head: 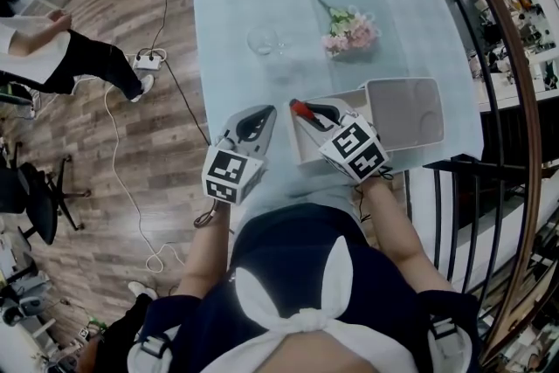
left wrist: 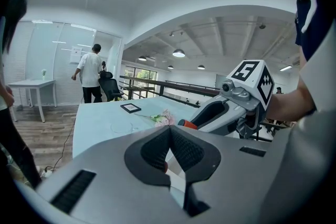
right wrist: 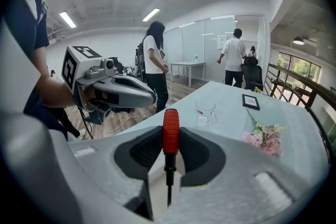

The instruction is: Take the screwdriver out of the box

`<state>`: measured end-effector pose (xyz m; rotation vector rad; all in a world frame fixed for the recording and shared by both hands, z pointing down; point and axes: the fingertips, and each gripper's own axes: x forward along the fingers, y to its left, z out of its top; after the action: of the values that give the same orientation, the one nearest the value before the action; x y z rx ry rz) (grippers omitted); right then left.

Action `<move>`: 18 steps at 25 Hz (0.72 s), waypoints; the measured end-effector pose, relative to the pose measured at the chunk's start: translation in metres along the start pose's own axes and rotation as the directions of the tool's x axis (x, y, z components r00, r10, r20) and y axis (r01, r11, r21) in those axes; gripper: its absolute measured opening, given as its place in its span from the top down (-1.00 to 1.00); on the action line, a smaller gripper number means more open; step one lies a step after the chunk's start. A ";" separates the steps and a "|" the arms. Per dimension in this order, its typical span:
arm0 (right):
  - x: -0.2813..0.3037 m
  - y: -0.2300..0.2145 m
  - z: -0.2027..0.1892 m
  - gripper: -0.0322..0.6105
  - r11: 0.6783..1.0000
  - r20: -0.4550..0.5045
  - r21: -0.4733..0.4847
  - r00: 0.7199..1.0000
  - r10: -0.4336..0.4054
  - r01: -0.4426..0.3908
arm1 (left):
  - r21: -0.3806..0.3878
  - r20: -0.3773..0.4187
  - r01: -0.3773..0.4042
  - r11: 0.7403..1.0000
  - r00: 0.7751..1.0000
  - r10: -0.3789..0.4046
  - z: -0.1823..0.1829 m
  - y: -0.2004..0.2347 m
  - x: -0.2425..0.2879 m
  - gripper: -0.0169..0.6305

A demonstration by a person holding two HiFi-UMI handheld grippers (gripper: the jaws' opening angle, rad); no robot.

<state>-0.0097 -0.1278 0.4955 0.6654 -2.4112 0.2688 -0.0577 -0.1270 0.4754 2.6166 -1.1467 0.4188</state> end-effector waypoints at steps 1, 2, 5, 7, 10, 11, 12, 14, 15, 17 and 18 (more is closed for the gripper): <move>-0.001 0.000 0.002 0.60 1.000 0.008 0.003 1.000 0.001 -0.001 | 0.000 0.000 0.000 1.000 1.000 0.000 0.000 0.000 0.000 0.90; -0.003 0.000 0.003 0.60 1.000 0.017 0.008 1.000 0.001 -0.001 | 0.000 0.001 0.000 1.000 1.000 0.000 0.001 0.000 0.001 0.90; -0.009 -0.001 0.009 0.59 1.000 0.045 0.019 0.999 -0.004 0.003 | 0.004 0.006 0.000 1.000 1.000 0.000 0.003 -0.001 0.001 0.90; -0.013 -0.002 0.013 0.59 1.000 0.063 0.023 0.998 -0.013 0.012 | 0.006 0.008 0.001 1.000 1.000 -0.001 0.005 -0.002 0.000 0.90; -0.019 -0.004 0.020 0.59 0.999 0.093 0.035 0.995 -0.021 0.018 | 0.009 0.012 0.003 1.000 1.000 -0.003 0.009 -0.003 0.001 0.90; -0.021 -0.005 0.021 0.59 0.999 0.103 0.039 0.994 -0.022 0.018 | 0.009 0.014 0.003 1.000 1.000 -0.004 0.010 -0.004 0.001 0.90; -0.024 -0.005 0.023 0.59 0.999 0.113 0.044 0.993 -0.023 0.019 | 0.008 0.016 0.003 1.000 1.000 -0.004 0.010 -0.004 0.001 0.90; -0.029 -0.005 0.027 0.59 0.998 0.133 0.051 0.991 -0.027 0.021 | -0.002 0.020 0.005 1.000 1.000 -0.005 0.012 -0.004 0.001 0.90; -0.032 -0.004 0.030 0.59 0.998 0.143 0.055 0.989 -0.030 0.023 | -0.010 0.023 0.006 1.000 1.000 -0.006 0.013 -0.004 0.000 0.90; -0.038 -0.002 0.035 0.59 0.998 0.164 0.060 0.986 -0.037 0.028 | -0.022 0.030 0.009 1.000 1.000 -0.008 0.015 -0.004 -0.002 0.90; -0.041 -0.002 0.037 0.59 0.998 0.173 0.062 0.984 -0.040 0.029 | -0.025 0.033 0.011 1.000 0.999 -0.010 0.016 -0.005 -0.002 0.90</move>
<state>0.0005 -0.1255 0.4410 0.7857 -2.5631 0.2785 -0.0532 -0.1278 0.4592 2.6164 -1.1401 0.3583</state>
